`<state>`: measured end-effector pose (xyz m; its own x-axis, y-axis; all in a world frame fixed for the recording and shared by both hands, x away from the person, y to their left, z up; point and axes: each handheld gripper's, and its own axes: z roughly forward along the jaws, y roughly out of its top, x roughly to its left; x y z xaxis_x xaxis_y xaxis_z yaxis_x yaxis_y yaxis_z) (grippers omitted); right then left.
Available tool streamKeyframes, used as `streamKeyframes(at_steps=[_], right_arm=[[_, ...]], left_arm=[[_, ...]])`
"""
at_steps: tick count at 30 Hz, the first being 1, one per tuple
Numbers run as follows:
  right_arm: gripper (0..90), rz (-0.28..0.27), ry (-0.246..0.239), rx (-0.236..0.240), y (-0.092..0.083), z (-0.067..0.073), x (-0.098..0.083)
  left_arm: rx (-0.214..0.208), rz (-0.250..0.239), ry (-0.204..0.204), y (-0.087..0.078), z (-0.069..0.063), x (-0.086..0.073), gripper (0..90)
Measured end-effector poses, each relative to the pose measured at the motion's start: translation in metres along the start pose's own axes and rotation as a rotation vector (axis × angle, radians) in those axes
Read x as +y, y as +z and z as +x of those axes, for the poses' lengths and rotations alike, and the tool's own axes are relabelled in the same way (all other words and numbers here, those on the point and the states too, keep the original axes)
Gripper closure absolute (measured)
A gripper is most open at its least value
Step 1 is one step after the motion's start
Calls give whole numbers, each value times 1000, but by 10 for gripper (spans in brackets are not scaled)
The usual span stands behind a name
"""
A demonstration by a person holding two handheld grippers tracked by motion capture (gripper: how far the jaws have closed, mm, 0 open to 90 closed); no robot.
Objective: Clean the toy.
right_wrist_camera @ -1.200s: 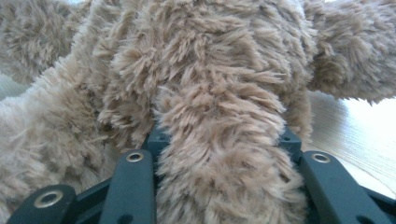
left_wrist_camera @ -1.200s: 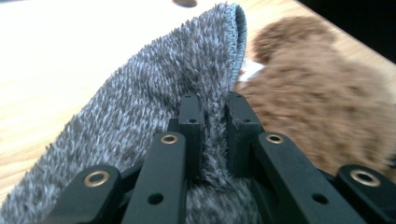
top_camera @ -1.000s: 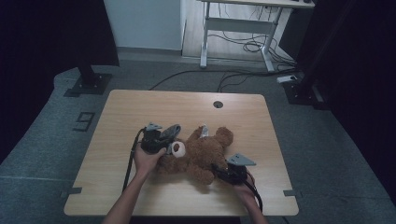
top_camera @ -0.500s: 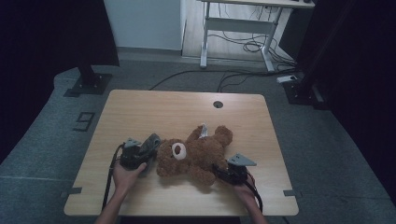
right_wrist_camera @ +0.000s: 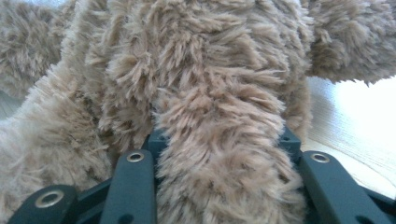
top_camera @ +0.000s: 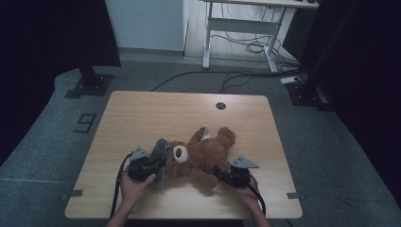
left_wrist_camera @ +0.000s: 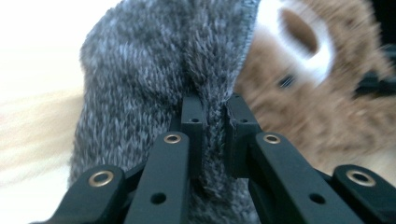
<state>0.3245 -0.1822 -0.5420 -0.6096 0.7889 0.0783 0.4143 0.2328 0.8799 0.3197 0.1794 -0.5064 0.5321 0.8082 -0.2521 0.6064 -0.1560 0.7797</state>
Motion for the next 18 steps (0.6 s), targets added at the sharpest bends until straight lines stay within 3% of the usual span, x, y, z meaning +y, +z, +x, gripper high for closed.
streamKeyframes(at_steps=[2, 4, 7, 14, 18], right_arm=[[560, 0, 4, 1, 0, 0, 0], [560, 1, 7, 2, 0, -1, 0], [560, 0, 8, 2, 0, -1, 0], [560, -3, 10, 4, 1, -1, -1], [559, -2, 9, 7, 1, -2, -1]], left_arm=[[28, 51, -17, 4, 9, -9, 802], [8, 84, -59, 10, 20, -19, 801], [-29, 76, -110, 17, 29, -27, 800], [-16, 77, -90, 28, 30, -16, 792], [-7, 67, -89, 25, 33, -14, 789]])
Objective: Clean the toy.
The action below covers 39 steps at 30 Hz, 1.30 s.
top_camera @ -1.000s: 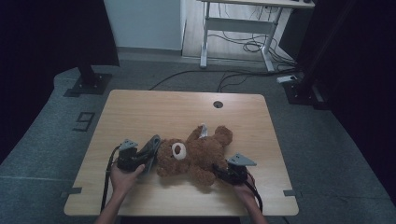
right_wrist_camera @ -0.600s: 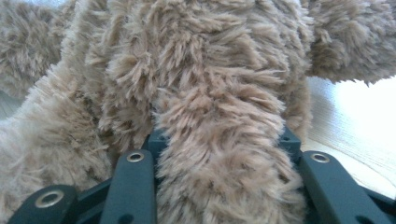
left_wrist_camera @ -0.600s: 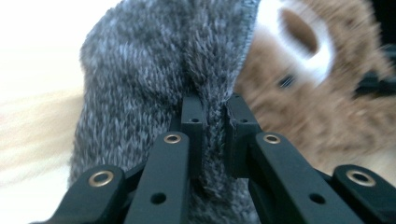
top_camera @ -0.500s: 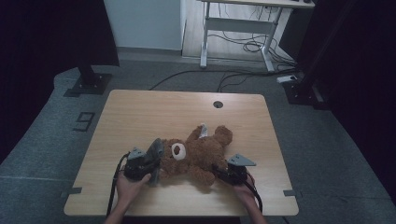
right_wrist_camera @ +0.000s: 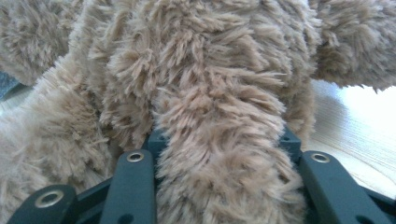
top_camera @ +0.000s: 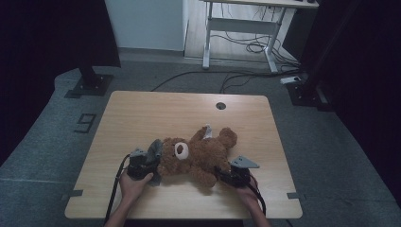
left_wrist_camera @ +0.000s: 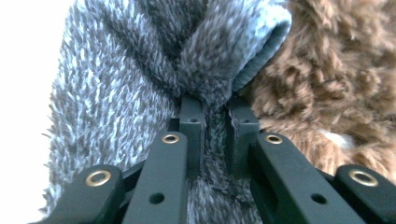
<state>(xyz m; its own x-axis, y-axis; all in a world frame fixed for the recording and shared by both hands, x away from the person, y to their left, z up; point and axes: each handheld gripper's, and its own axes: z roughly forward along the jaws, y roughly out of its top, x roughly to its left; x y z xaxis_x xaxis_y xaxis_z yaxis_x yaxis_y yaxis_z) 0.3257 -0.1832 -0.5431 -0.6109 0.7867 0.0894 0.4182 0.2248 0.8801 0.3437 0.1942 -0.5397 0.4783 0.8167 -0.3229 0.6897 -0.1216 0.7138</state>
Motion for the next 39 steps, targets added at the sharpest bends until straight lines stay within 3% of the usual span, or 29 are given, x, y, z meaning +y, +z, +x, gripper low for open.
streamKeyframes(at_steps=[7, 12, 15, 17, 19, 26, 29, 33, 35, 39], right_arm=[[547, 1, -3, 5, -1, -1, 0], [532, -1, 1, 14, -3, -2, -1], [523, -2, 4, 16, -3, -3, -1], [516, -2, 5, 18, -3, -3, -1], [508, -3, 1, 20, -3, -3, -1], [431, -5, -2, 6, -7, -2, -1], [338, -17, -26, -14, -10, -2, -1], [240, -76, -6, -38, -21, -4, 3], [230, -117, 5, -26, -27, -5, 5], [228, -152, -3, -10, -38, -4, 8]], left_arm=[[96, -62, 73, -37, 0, 0, 786], [179, -100, 80, -69, 13, -9, 785], [240, -123, 64, -86, 25, -18, 778], [276, -114, 55, -92, 33, -24, 771], [293, -67, 57, -89, 39, -31, 757], [260, -22, 67, -70, 38, -36, 636], [225, -55, 83, -73, 35, -32, 517], [194, -118, 124, -85, 25, -26, 346], [170, -147, 134, -92, 20, -22, 306], [100, -151, 170, -101, 7, -14, 231]])
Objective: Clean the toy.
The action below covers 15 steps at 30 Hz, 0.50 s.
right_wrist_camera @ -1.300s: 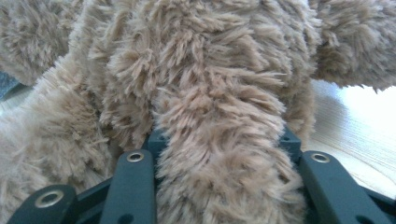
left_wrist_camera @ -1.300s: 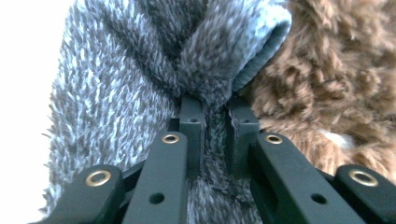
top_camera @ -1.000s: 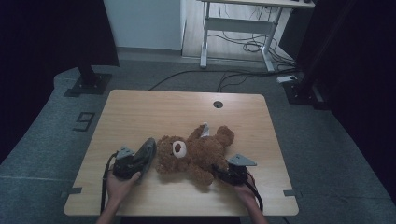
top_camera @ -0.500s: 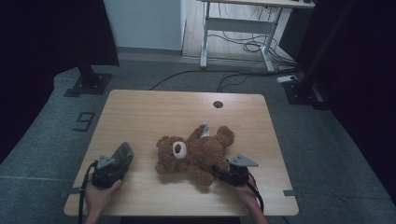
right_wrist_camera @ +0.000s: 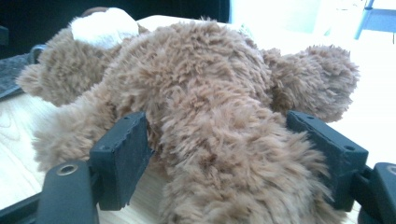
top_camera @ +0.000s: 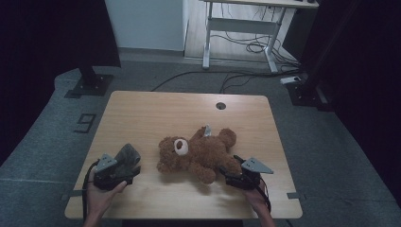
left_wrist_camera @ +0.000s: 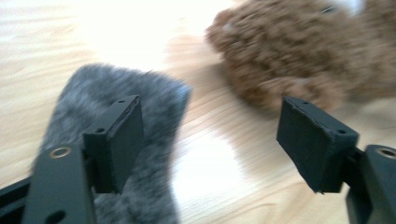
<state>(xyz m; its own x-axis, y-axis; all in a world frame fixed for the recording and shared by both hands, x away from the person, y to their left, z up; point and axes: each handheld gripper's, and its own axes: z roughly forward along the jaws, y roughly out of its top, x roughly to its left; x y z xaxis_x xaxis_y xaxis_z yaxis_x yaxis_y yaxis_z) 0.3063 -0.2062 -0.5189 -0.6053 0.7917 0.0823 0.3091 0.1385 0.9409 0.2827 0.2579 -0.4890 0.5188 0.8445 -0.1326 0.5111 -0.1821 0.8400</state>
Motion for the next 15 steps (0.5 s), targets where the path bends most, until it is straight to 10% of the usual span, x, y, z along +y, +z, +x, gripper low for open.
streamKeyframes(at_steps=[8, 15], right_arm=[[234, -5, 10, 5, -9, 1, -1], [239, -15, 9, -5, -23, 5, -8]], left_arm=[[-101, -24, 6, -2, -24, 6, 198], [-108, 12, 2, 3, -37, -11, 237]])
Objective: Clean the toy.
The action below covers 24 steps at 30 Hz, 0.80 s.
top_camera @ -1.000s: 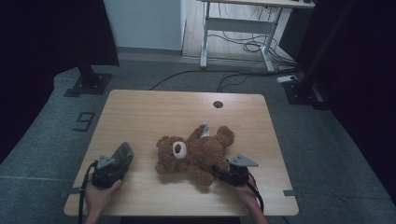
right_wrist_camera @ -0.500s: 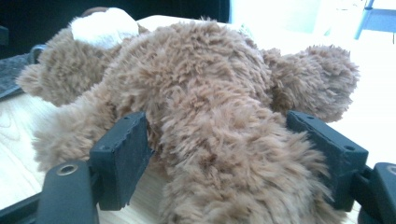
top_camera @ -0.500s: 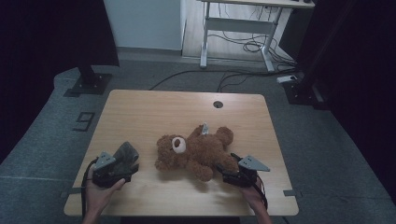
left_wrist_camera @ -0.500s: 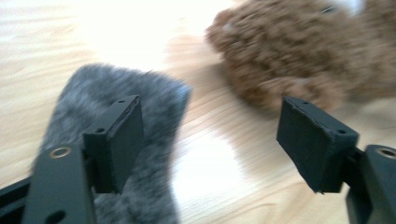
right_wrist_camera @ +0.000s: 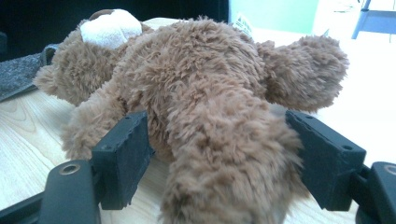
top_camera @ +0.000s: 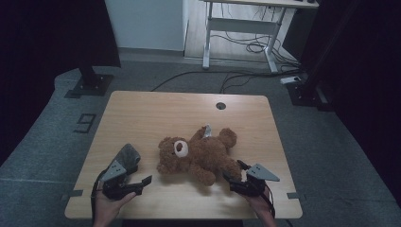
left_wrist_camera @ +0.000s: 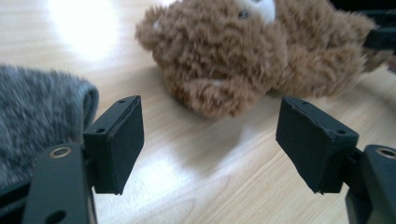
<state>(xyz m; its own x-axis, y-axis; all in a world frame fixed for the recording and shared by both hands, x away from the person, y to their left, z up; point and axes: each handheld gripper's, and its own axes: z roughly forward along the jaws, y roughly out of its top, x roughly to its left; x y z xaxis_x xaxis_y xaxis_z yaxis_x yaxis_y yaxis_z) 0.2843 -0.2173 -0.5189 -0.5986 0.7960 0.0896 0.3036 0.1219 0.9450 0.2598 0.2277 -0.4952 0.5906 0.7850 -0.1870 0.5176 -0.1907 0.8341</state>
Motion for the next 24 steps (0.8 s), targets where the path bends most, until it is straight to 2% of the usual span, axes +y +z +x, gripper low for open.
streamKeyframes(at_steps=[3, 5, 9, 12, 14, 17, 24], right_arm=[[237, -10, -1, -6, -9, 2, -5], [237, -27, 14, -7, -18, 2, -9], [237, -39, 23, -5, -31, 1, -17], [235, -35, 34, -8, -37, 1, -23], [235, -31, 40, -10, -41, 2, -27], [234, -1, 47, -13, -44, 2, -35], [233, 55, 57, -27, -38, -5, -43]], left_arm=[[38, 23, 10, -1, -1, -5, 248], [23, 18, 2, -5, -1, -9, 254], [23, 17, 11, -9, -1, -18, 257], [-8, 20, -13, -11, -1, -25, 260], [4, 34, 1, -10, -2, -28, 265], [15, 45, 8, -6, -3, -30, 268], [10, 61, 5, 1, -4, -34, 273]])
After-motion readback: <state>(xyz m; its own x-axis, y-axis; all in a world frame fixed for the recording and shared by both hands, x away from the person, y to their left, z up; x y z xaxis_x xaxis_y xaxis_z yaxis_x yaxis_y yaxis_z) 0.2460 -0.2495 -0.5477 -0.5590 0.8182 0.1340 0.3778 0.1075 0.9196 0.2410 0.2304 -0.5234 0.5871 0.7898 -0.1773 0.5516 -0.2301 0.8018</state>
